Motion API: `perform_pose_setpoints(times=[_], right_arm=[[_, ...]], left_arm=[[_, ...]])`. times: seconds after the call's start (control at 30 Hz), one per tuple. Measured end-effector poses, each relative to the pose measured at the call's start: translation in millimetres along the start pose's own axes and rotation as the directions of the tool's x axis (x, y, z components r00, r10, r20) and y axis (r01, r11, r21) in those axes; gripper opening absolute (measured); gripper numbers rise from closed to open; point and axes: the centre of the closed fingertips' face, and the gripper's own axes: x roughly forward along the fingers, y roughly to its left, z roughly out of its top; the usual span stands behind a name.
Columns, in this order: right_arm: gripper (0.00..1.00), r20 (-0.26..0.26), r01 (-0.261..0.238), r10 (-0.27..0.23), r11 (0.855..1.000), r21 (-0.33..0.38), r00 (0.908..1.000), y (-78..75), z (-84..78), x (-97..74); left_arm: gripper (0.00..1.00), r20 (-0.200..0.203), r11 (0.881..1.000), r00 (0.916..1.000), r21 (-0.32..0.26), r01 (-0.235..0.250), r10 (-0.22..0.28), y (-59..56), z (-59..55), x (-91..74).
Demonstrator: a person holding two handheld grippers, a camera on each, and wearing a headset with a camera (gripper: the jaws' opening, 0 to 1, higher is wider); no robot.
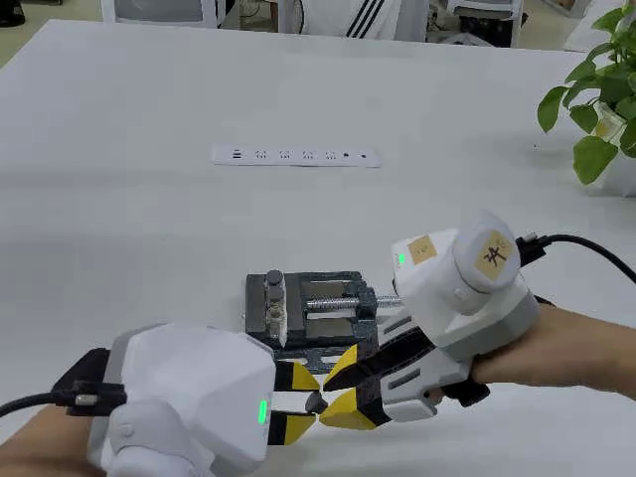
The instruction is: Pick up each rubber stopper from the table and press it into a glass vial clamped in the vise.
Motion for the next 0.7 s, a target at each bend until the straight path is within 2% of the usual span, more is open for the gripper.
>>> perform_pose_setpoints(times=[0.3, 0.57, 0.7], right_arm=[[0.11, 0.011, -0.045, 0.044, 0.998, 0.035, 0.9990, 6.5, 1.8, -0.5], [0.08, 0.017, -0.084, 0.083, 0.995, 0.054, 0.9964, 10.7, 2.0, -3.4], [0.08, 0.021, -0.087, 0.086, 0.994, 0.060, 0.9961, 9.5, 2.0, -5.0]], left_arm=[[0.08, 0.024, 0.997, 0.9997, 0.077, 0.006, -0.008, -3.8, 11.0, 0.1], [0.07, 0.045, 0.994, 0.9990, 0.113, -0.005, 0.000, -3.1, 16.1, -1.9], [0.07, 0.053, 0.993, 0.9986, 0.121, -0.009, 0.002, -3.2, 16.9, -3.0]])
